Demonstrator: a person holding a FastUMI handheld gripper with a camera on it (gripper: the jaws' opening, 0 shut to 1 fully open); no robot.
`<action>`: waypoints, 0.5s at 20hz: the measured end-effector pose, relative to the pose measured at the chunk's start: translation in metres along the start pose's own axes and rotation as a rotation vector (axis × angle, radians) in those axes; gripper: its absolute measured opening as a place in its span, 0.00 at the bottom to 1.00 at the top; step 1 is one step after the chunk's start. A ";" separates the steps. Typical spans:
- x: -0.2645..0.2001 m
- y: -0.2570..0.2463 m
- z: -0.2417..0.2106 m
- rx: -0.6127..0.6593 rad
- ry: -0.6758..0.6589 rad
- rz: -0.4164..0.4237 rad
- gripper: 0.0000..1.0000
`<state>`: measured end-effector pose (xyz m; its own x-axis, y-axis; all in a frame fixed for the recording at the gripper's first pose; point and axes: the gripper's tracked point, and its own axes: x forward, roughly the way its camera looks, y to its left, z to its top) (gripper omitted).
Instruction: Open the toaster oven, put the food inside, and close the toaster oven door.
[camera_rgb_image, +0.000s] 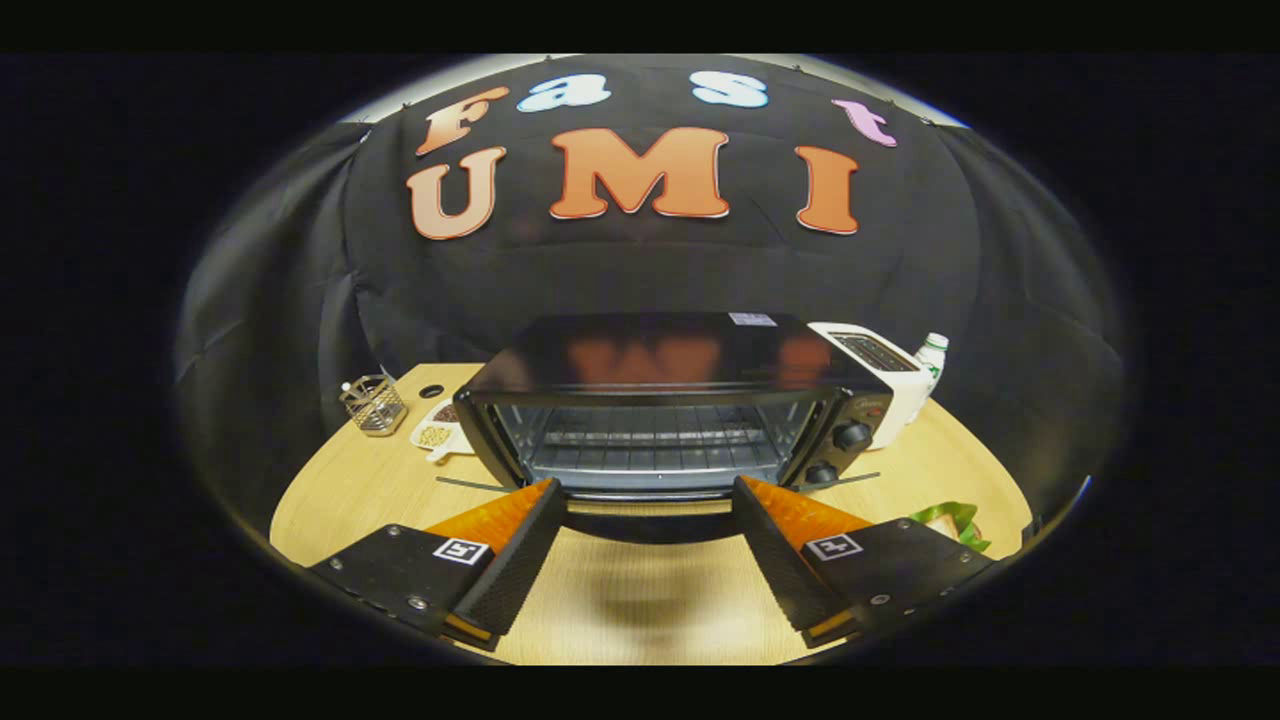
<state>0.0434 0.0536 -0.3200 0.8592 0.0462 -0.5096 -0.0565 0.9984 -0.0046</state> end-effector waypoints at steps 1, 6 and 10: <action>-0.004 0.000 -0.007 0.001 0.010 -0.003 0.99; -0.015 -0.001 -0.039 0.004 0.055 -0.005 0.99; -0.017 -0.002 -0.046 0.000 0.075 -0.005 0.99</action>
<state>0.0054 0.0493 -0.3511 0.8189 0.0390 -0.5727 -0.0526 0.9986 -0.0071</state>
